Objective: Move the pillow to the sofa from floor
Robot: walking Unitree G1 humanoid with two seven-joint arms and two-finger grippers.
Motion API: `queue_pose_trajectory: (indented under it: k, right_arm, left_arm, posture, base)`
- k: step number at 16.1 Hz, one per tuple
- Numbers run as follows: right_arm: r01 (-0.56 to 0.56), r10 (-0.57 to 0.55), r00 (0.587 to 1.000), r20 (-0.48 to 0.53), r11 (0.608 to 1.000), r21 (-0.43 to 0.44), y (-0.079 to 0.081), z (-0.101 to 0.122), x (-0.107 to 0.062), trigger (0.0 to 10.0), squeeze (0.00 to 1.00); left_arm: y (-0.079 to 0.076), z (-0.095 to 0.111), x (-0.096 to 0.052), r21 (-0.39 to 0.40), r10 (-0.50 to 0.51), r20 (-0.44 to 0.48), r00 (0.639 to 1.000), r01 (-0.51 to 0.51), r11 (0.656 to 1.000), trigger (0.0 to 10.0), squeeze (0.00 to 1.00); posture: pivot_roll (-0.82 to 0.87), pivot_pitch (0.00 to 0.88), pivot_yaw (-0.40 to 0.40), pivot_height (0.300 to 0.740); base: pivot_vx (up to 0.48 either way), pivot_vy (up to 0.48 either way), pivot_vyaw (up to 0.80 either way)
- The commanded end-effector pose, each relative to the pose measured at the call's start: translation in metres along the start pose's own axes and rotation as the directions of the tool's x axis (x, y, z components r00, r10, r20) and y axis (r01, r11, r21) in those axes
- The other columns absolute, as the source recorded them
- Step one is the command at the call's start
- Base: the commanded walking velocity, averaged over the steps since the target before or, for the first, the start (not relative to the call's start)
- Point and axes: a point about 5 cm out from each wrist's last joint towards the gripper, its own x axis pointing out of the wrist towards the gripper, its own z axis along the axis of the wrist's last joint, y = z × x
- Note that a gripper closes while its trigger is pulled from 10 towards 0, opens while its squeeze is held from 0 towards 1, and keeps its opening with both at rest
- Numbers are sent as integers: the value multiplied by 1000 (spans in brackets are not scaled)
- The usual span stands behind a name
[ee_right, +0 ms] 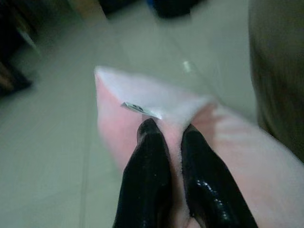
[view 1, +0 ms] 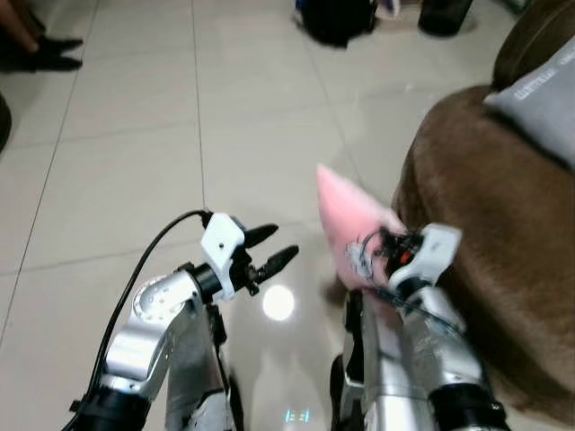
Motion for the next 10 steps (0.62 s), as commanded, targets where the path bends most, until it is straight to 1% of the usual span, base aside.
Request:
queue_pose_trajectory:
  k: [1,2,3,5,6,7,8,9,10]
  right_arm:
    - [-29,20,989,150,998,59,11,38,4,0,0]
    - [-31,1,968,253,993,111,15,72,2,0,0]
    - [-26,-25,939,343,990,141,17,110,-4,0,0]
    - [-30,-29,908,419,991,134,21,144,-11,0,0]
    - [-15,-66,846,529,989,147,20,185,-22,0,0]
    - [77,-147,806,573,987,144,7,201,-27,7216,0]
    - [158,-199,804,560,980,121,-2,202,-28,10000,0]
    - [177,-208,815,541,978,110,-4,199,-28,10000,0]
    - [192,-187,856,483,981,39,0,182,-28,10000,0]
  left_arm:
    - [0,6,2,-3,7,24,1000,-7,1000,10000,0]
    - [-1,12,7,3,-1,50,999,1,1000,10000,0]
    - [-3,18,14,11,-8,79,997,7,1000,10000,0]
    - [-2,27,17,24,-4,111,994,2,1000,10000,0]
    - [3,40,20,29,29,154,988,-34,999,10000,0]
    - [16,48,25,56,118,161,980,-129,990,10000,0]
    - [24,54,30,78,193,159,968,-207,975,10000,0]
    - [26,56,31,83,213,156,965,-228,970,10000,0]
    - [27,66,34,96,234,190,953,-255,962,10000,0]
  posture:
    - [51,58,-9,505]
    - [40,47,-6,505]
    - [33,39,-2,505]
    - [17,30,6,505]
    - [8,26,6,505]
    - [7,25,2,505]
    - [7,22,1,505]
    - [7,20,-2,505]
    - [8,19,-5,505]
  base:
    - [0,0,0]
    - [0,0,0]
    - [0,0,0]
    - [0,0,0]
    - [0,0,0]
    - [0,0,0]
    - [0,0,0]
    - [0,0,0]
    - [0,0,0]
